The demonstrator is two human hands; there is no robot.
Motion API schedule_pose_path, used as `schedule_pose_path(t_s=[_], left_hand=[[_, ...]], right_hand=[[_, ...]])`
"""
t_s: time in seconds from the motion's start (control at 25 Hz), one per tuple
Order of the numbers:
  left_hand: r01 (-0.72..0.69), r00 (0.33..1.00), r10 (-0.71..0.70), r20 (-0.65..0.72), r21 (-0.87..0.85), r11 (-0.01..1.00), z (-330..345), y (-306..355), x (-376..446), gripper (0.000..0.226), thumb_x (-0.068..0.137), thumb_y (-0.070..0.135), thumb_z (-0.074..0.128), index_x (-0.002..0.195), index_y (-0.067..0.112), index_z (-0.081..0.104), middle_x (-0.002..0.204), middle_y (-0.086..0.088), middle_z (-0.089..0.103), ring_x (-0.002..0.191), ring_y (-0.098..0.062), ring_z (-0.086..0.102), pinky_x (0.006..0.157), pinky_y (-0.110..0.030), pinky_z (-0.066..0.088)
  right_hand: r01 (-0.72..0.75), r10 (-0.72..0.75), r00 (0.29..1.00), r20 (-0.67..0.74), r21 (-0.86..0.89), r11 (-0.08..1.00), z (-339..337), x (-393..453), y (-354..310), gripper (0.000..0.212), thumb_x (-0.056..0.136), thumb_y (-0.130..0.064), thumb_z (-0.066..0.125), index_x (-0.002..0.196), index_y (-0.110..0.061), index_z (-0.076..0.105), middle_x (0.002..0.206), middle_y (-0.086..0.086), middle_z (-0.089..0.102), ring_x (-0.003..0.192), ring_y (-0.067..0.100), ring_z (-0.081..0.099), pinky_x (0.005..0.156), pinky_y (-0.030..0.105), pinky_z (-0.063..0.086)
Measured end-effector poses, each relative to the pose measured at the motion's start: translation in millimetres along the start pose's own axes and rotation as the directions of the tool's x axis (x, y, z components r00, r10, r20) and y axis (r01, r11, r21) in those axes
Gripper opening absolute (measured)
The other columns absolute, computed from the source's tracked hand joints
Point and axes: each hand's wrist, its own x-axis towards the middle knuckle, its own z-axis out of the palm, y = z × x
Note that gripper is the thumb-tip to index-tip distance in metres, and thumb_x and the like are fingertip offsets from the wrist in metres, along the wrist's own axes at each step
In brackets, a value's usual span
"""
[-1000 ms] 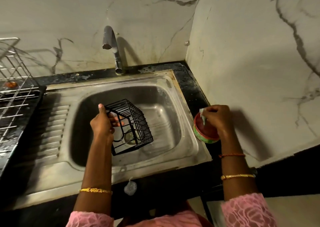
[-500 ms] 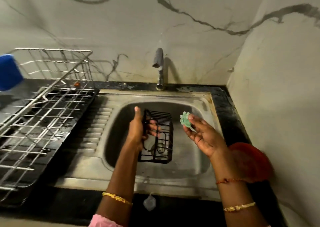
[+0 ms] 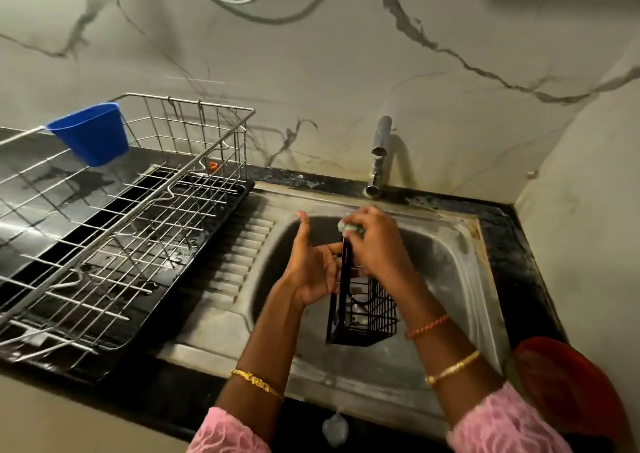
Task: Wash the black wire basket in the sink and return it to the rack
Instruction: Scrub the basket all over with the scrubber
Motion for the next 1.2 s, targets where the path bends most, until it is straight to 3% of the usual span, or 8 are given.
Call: schedule_pose_path(t_s=[0.08,0.32,0.4,0.56,0.64,0.8,1.04,1.2], left_hand=[[-0.038,0.999,0.039,0.005,-0.056,0.998,-1,-3,0,0.113,0.069,0.092,0.016,0.117,0.0,0.061,0.102,-0.023,0.065,0.092,-0.035,0.064,0.086,-0.045,0.049],[-0.075,0.996,0.082,0.02,-0.223,0.972,-8,-6,9,0.113,0.063,0.089,0.032,0.135,0.005,0.049,0.135,-0.03,0.048,0.116,-0.046,0.052,0.104,-0.055,0.039],[-0.072,0.997,0.074,0.001,-0.175,0.982,-8,-5,11,0.107,0.069,0.089,0.028,0.128,0.004,0.055,0.121,-0.027,0.06,0.108,-0.041,0.059,0.099,-0.051,0.044],[-0.053,0.999,0.053,0.0,-0.14,0.989,-7,-10,13,0.093,0.078,0.084,0.016,0.107,0.009,0.06,0.07,-0.012,0.066,0.058,-0.022,0.061,0.056,-0.031,0.053],[-0.049,0.999,0.051,0.007,-0.145,0.988,-7,-12,15,0.09,0.08,0.082,0.015,0.115,0.009,0.055,0.076,-0.014,0.07,0.064,-0.026,0.067,0.057,-0.033,0.055],[-0.057,0.991,0.086,0.105,-0.253,0.966,-9,-12,21,0.1,0.075,0.086,0.024,0.141,0.012,0.042,0.135,-0.026,0.051,0.117,-0.045,0.054,0.101,-0.058,0.041],[-0.038,0.991,0.065,0.119,-0.213,0.976,-10,-13,30,0.098,0.073,0.086,0.032,0.14,0.016,0.045,0.141,-0.024,0.045,0.124,-0.042,0.049,0.108,-0.059,0.031],[-0.055,0.994,0.073,0.086,-0.201,0.978,-12,-14,34,0.098,0.072,0.087,0.034,0.138,0.015,0.047,0.134,-0.024,0.04,0.108,-0.031,0.049,0.093,-0.046,0.039]], right_hand=[[-0.038,0.037,0.998,0.058,0.03,0.999,-4,11,0,0.019,0.086,-0.009,0.062,0.105,-0.01,0.066,0.11,0.004,0.061,0.097,0.01,0.056,0.08,0.016,0.046],[0.1,-0.101,0.995,0.022,0.033,0.994,25,-71,-1,0.023,0.08,0.002,0.063,0.098,-0.008,0.072,0.104,0.006,0.066,0.099,0.014,0.056,0.089,0.017,0.039],[0.068,-0.067,0.997,-0.047,0.027,0.997,24,-49,0,0.021,0.082,0.002,0.062,0.099,-0.007,0.071,0.106,0.005,0.064,0.097,0.01,0.054,0.087,0.016,0.042],[-0.058,0.06,0.996,-0.072,0.031,0.998,8,9,-3,0.017,0.084,-0.007,0.064,0.102,-0.006,0.067,0.104,0.007,0.067,0.089,0.008,0.057,0.083,0.022,0.05],[-0.07,0.072,0.997,-0.026,0.064,0.995,9,9,-2,0.015,0.085,-0.006,0.064,0.099,-0.008,0.068,0.099,0.008,0.068,0.085,0.011,0.061,0.08,0.03,0.055],[0.024,-0.028,0.998,-0.062,-0.071,0.997,34,-60,-2,0.033,0.079,0.006,0.061,0.106,-0.013,0.069,0.101,0.008,0.068,0.094,0.02,0.059,0.082,0.024,0.047],[-0.045,0.049,0.988,-0.15,0.027,0.999,33,-33,2,0.02,0.09,-0.005,0.054,0.106,-0.008,0.068,0.098,0.001,0.058,0.086,0.003,0.052,0.079,0.019,0.048],[-0.134,0.118,0.971,-0.208,-0.064,0.989,26,20,8,0.018,0.088,-0.011,0.061,0.103,-0.01,0.07,0.103,0.005,0.064,0.104,0.018,0.052,0.085,0.025,0.046]])
